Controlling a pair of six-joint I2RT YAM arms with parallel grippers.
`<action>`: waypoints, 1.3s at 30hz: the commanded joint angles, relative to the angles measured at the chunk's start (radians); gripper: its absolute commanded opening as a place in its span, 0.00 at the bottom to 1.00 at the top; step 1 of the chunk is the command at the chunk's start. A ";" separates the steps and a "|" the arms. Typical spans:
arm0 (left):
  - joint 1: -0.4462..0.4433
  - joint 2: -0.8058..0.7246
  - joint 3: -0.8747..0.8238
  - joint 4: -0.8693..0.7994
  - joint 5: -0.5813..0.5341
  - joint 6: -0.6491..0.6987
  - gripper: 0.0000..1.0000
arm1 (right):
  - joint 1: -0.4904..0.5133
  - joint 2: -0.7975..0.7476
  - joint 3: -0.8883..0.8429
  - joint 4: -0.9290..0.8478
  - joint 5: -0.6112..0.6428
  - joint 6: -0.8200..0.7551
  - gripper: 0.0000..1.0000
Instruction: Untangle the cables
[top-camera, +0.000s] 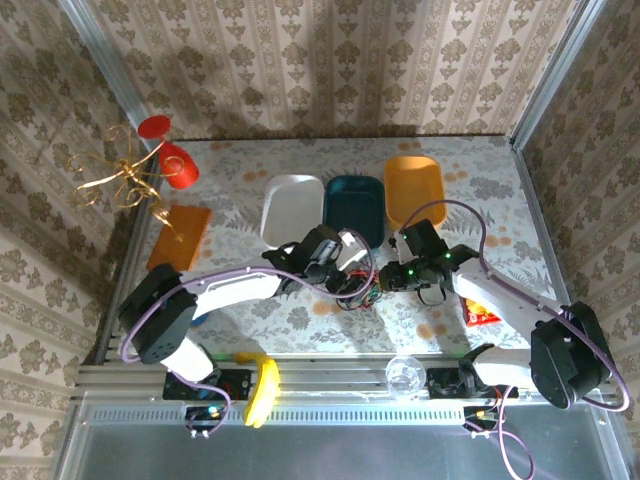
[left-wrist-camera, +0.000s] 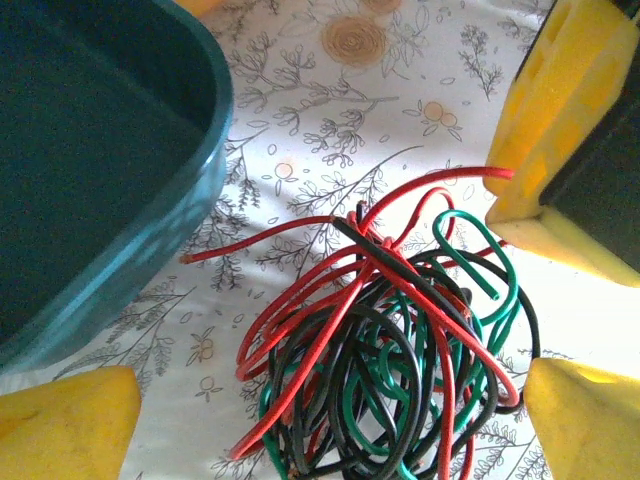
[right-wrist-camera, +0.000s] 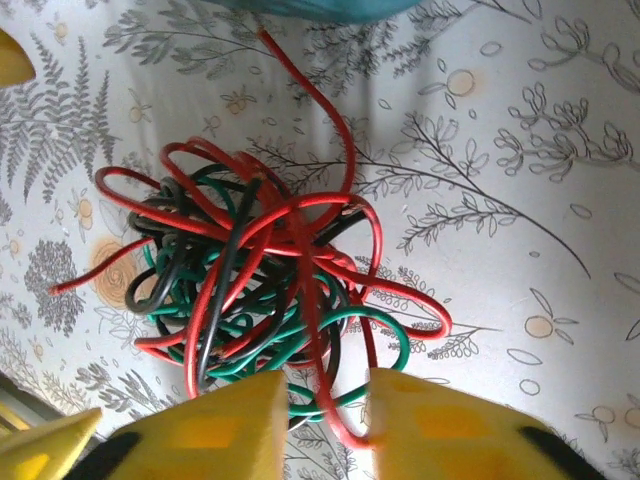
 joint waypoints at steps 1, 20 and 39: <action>-0.006 0.049 0.037 -0.017 0.032 0.052 1.00 | 0.003 0.029 0.019 0.005 0.014 -0.003 0.15; 0.006 0.244 0.061 0.092 -0.016 0.011 0.09 | -0.046 -0.158 0.087 -0.007 0.206 0.098 0.00; 0.021 0.223 0.012 0.086 -0.037 -0.011 0.00 | -0.410 -0.406 0.108 -0.138 0.658 0.279 0.00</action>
